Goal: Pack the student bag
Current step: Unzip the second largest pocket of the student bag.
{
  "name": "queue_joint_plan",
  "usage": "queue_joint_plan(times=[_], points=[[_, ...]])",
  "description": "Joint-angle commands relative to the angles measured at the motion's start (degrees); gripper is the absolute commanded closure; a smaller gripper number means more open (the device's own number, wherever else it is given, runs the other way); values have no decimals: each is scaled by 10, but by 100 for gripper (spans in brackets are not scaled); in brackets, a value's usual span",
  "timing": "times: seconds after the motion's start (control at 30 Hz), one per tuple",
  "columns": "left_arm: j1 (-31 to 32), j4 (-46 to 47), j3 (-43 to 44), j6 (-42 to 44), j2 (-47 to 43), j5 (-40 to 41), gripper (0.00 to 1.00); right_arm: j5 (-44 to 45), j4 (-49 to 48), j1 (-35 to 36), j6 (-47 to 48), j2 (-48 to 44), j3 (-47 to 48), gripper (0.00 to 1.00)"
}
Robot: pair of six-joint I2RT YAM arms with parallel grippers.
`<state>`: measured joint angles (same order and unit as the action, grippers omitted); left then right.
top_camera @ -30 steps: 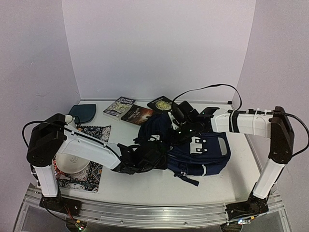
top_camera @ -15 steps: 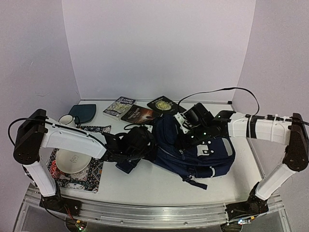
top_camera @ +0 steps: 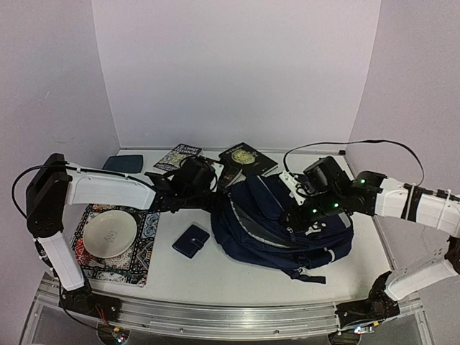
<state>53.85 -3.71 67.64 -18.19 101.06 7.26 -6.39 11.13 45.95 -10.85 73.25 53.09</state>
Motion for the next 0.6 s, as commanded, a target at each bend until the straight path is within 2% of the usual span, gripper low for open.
queue_joint_plan(times=[0.0,0.1,0.2,0.3,0.43,0.57], points=[[-55,-42,36,41,15,7,100,62,98,-18,18,-30,-7,98],[-38,-41,47,27,17,-68,100,28,90,-18,22,-9,16,77],[-9,-41,50,7,8,-103,100,21,61,-13,24,-10,31,52],[6,-41,54,-18,3,-137,100,34,28,4,30,-13,51,32],[21,-41,68,-38,-1,-159,100,90,10,41,42,16,82,18],[35,-41,89,-49,5,-185,100,139,-1,72,31,72,106,14]])
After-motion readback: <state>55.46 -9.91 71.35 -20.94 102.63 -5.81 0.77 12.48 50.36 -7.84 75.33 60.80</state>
